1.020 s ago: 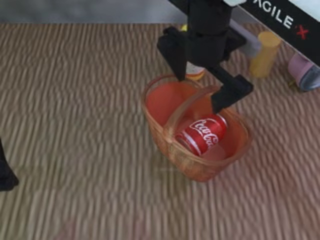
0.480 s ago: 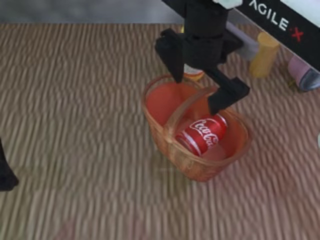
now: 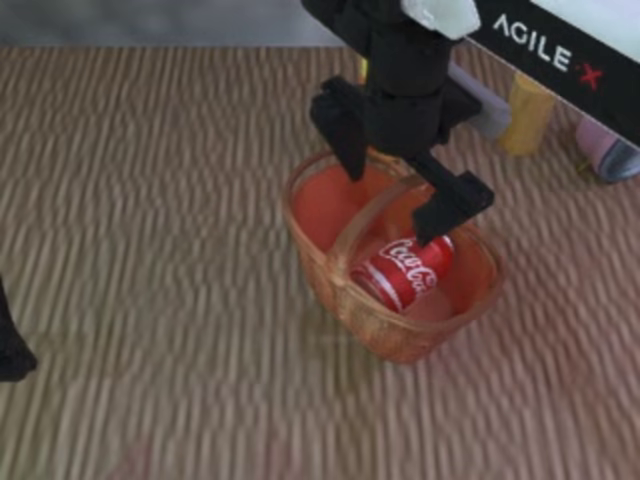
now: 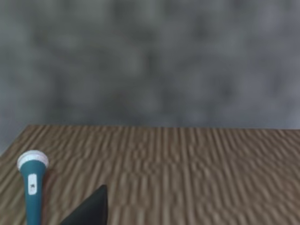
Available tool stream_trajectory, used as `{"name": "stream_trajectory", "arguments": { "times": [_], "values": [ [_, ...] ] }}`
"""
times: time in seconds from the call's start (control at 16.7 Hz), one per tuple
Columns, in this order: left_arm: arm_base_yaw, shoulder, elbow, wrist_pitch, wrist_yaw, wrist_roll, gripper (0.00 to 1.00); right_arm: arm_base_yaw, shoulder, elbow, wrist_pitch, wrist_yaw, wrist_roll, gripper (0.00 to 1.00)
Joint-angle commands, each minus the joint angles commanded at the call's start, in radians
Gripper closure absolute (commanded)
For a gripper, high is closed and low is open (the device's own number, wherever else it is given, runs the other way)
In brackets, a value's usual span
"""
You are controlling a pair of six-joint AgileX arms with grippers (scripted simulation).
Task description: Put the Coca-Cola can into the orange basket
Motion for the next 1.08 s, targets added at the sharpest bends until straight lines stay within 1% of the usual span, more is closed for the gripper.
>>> {"name": "stream_trajectory", "arguments": {
  "times": [0.06,0.84,0.9,1.08],
  "values": [
    [0.000,0.000,0.000,0.000,0.000,0.000,0.00,0.000,0.000,0.000,0.000,0.000,0.000,0.00],
    [0.000,0.000,0.000,0.000,0.000,0.000,0.00,0.000,0.000,0.000,0.000,0.000,0.000,0.98],
    [0.000,0.000,0.000,0.000,0.000,0.000,0.00,0.000,0.000,0.000,0.000,0.000,0.000,1.00],
    [0.000,0.000,0.000,0.000,0.000,0.000,0.00,0.000,0.000,0.000,0.000,0.000,0.000,1.00]
  ]
}}
